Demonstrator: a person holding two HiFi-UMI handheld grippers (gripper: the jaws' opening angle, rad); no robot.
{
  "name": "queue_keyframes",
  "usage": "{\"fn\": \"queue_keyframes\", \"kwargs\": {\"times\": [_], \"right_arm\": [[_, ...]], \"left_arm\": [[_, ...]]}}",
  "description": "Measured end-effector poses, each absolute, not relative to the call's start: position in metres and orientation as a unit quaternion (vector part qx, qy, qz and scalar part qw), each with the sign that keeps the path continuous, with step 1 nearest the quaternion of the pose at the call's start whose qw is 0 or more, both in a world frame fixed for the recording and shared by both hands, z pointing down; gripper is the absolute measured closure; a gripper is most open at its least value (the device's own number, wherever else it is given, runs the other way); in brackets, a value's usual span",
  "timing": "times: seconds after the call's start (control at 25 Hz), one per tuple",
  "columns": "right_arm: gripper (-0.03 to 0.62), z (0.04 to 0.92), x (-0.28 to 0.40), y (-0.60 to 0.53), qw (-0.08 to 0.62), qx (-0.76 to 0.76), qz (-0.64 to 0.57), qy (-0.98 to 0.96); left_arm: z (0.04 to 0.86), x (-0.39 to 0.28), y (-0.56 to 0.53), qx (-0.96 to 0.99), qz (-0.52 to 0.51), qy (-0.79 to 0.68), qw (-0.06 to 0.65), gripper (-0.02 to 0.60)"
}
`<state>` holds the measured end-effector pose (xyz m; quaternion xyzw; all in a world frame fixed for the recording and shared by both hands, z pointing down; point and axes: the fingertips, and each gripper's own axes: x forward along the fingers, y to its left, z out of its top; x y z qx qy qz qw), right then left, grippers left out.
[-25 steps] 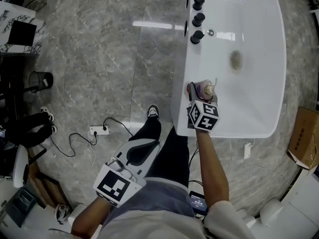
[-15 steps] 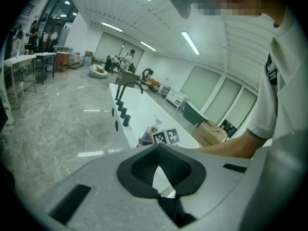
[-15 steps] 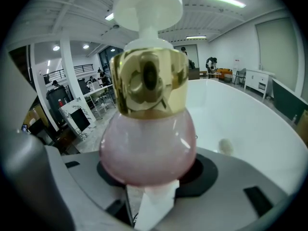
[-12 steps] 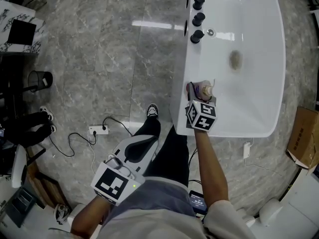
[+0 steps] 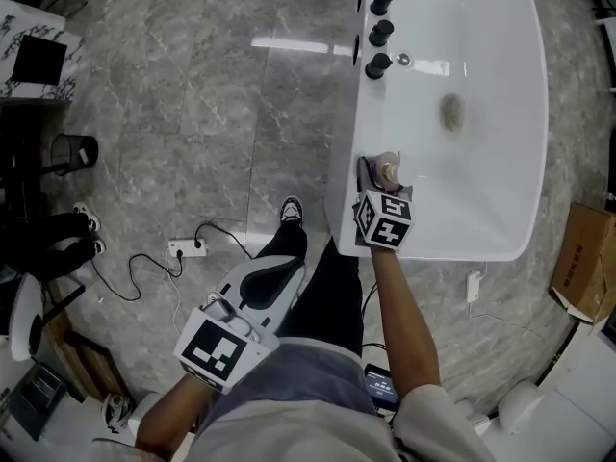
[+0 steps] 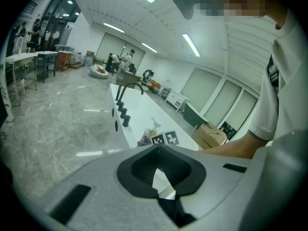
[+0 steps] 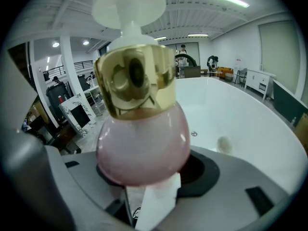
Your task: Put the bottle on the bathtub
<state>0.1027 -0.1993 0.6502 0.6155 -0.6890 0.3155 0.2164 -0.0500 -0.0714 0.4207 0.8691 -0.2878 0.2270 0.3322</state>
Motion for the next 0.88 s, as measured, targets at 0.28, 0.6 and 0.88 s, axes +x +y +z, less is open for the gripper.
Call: {"fn": "queue_keyframes", "kwargs": {"times": [0.28,0.6,0.88], "right_arm": [[0.37,0.654,0.097,-0.192,0.231,0.604,0.318,-0.694],[0.367,0.656,0.095,-0.188,0.237,0.604,0.322,-0.69],[0.365,0.649,0.096,-0.183,0.236,0.605,0.323,-0.689]], "left_arm": [[0.421,-0.049,-0.075,0.871,0.222,-0.285,0.332,0.571],[0.42,-0.055,-0.076,0.871,0.221,-0.287,0.333,0.571],[0.418,-0.056,-0.076,0.872,0.218,-0.287,0.331,0.571]]}}
